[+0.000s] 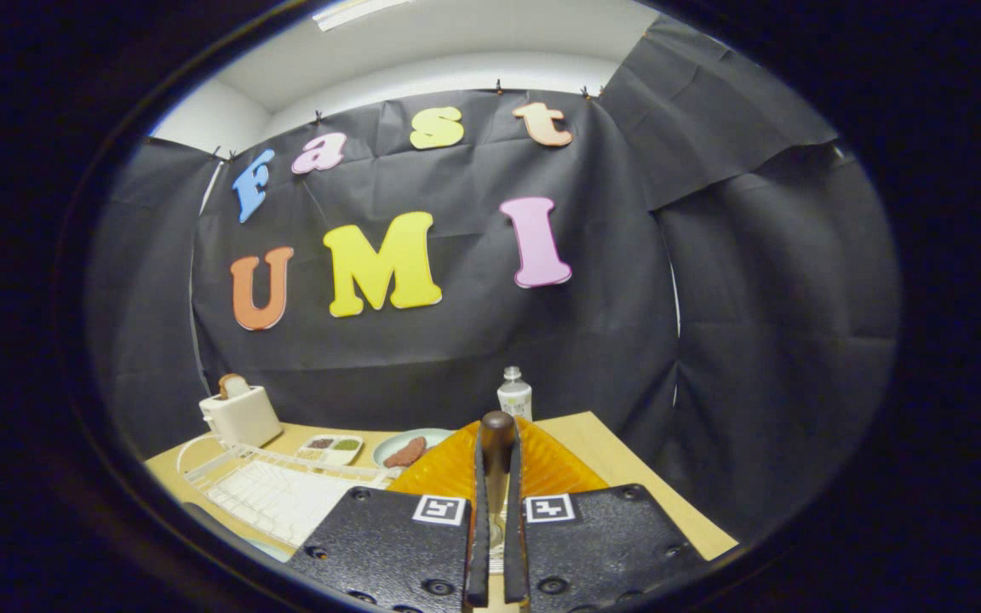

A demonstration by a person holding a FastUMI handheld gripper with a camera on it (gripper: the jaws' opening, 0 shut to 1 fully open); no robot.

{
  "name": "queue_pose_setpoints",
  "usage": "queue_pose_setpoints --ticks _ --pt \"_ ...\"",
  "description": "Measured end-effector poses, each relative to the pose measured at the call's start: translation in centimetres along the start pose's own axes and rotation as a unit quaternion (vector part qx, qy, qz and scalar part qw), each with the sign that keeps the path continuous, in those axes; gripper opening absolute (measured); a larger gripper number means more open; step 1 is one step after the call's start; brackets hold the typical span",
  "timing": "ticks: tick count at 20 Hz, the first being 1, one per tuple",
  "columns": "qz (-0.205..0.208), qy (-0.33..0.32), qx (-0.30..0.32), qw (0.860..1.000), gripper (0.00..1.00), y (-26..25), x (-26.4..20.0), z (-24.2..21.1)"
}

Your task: Take the plate from the dish rack, then take the spoon from the basket and place it into the plate.

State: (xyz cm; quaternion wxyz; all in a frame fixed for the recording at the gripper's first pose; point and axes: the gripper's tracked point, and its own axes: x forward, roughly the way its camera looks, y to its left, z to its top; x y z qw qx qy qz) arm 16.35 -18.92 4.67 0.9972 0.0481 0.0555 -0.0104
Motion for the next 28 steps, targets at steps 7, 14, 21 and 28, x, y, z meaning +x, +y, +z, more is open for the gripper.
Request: queue_pose_setpoints --ticks 7,14,21,28 --pt "0.048 0.026 0.030 0.998 0.12 6.5 -6.4 -0.8" --pt "0.093 0.049 0.027 0.994 0.12 13.9 -10.8 -6.0" --pt "0.121 0.085 0.083 0.985 0.12 19.6 -11.9 -13.2" --pt "0.133 0.134 0.144 0.971 0.12 22.1 -11.8 -17.7"
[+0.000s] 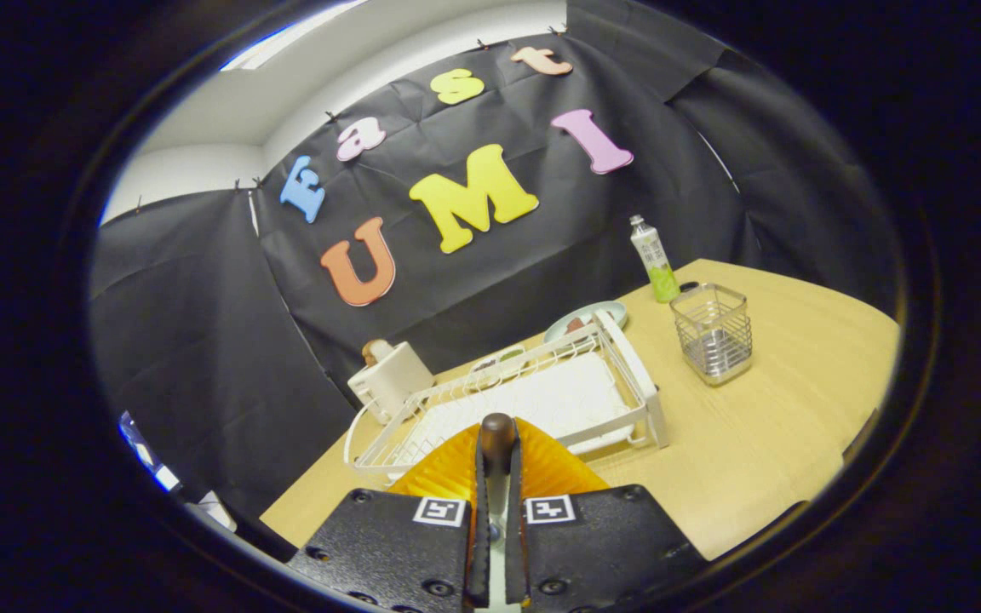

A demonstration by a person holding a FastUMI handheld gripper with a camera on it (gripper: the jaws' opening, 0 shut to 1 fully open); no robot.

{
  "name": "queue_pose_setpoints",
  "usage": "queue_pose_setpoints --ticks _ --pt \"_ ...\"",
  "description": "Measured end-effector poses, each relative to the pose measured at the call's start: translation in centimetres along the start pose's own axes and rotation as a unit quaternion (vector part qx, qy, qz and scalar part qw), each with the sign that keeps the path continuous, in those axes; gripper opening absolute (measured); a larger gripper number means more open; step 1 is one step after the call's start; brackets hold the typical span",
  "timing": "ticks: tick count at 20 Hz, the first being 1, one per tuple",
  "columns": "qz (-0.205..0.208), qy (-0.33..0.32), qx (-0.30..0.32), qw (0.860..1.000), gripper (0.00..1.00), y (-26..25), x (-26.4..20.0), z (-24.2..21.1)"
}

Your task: Take the plate from the dish rack, then take the spoon from the basket and place it into the plate.

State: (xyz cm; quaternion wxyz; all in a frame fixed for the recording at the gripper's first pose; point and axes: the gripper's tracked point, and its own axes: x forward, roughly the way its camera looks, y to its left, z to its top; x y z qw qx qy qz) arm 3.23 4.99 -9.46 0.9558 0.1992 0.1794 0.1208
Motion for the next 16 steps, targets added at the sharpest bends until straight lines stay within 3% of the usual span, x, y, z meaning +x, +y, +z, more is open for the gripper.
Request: queue_pose_setpoints --ticks 5,8,9,13,14,16 --pt "0.019 0.026 0.017 0.999 0.16 1.7 -0.2 -2.7" --pt "0.027 0.024 0.007 0.999 0.23 2.2 -0.5 -2.7" --pt "0.025 0.017 -0.007 1.000 0.30 2.1 -0.6 -2.4" --pt "-0.004 -0.051 -0.090 0.995 0.92 1.7 -1.8 0.6" --pt "-0.011 -0.064 -0.109 0.992 0.99 1.5 -2.2 1.2" --pt "-0.022 -0.086 -0.140 0.986 1.00 1.6 -2.7 2.4"
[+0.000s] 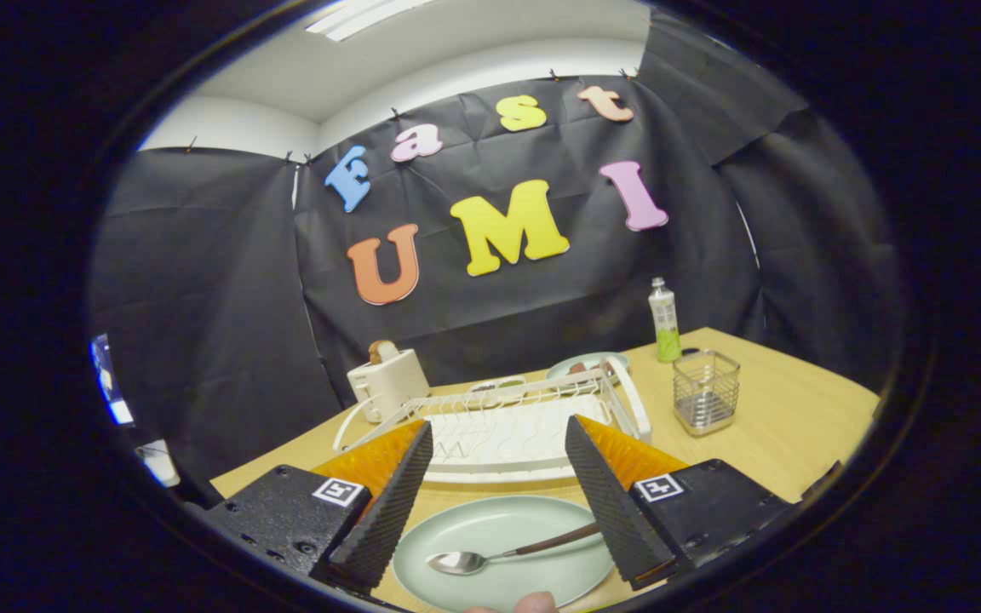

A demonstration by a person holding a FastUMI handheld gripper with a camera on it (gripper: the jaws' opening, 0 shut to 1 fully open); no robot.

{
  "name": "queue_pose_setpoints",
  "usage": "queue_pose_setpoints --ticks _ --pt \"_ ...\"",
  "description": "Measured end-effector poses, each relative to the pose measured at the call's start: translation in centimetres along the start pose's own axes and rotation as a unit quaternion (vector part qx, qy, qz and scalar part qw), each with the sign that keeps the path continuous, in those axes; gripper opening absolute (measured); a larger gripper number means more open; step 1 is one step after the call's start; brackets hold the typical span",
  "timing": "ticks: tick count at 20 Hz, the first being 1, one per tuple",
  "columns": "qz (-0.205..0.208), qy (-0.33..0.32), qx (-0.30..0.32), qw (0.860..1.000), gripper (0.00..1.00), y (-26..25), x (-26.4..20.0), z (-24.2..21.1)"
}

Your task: Take the plate from the dish rack, then take the spoon from the basket and place it into the plate.

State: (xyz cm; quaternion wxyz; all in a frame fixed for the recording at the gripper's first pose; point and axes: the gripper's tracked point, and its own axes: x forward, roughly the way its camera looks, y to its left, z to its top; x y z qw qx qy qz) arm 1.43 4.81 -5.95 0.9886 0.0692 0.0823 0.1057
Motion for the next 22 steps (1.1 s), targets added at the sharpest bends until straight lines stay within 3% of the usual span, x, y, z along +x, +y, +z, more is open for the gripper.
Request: queue_pose_setpoints --ticks 6,12,18,22 --pt "-0.045 -0.050 -0.063 0.996 1.00 -2.0 -2.1 3.6" --pt "-0.087 -0.084 -0.078 0.990 1.00 -2.5 -4.2 6.7" --pt "-0.111 -0.112 -0.110 0.981 1.00 -1.4 -5.0 6.7" --pt "-0.103 -0.107 -0.109 0.983 1.00 0.4 -4.6 4.8"
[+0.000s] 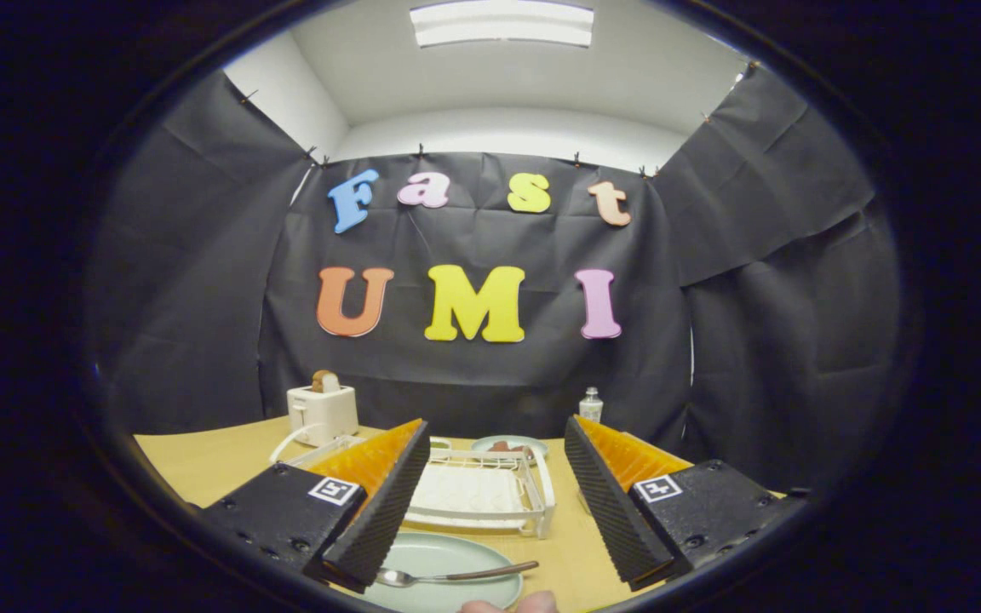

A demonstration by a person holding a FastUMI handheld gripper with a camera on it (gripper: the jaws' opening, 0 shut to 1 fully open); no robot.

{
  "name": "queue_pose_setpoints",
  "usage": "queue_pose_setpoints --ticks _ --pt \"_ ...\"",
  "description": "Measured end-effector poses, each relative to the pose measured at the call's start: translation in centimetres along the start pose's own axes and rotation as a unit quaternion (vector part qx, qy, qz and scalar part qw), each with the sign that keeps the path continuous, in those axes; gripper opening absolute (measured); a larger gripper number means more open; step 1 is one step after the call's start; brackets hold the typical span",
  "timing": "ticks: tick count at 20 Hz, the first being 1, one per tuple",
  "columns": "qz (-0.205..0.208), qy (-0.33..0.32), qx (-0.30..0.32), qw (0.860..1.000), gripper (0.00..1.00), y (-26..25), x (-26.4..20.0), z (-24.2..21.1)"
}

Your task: Take the plate from the dish rack, then take the spoon from the basket and place it into the plate.

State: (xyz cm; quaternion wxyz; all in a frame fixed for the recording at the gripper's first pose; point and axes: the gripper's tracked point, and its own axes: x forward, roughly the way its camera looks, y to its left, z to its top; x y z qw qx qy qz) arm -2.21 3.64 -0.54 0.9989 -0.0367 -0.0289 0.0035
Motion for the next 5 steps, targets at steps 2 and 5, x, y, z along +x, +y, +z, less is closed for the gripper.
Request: queue_pose_setpoints --ticks 2,5 --pt "0.008 0.007 -0.009 1.000 1.00 0.89 0.22 -0.89" --pt "0.011 0.006 -0.001 1.000 1.00 1.50 0.52 -1.29"
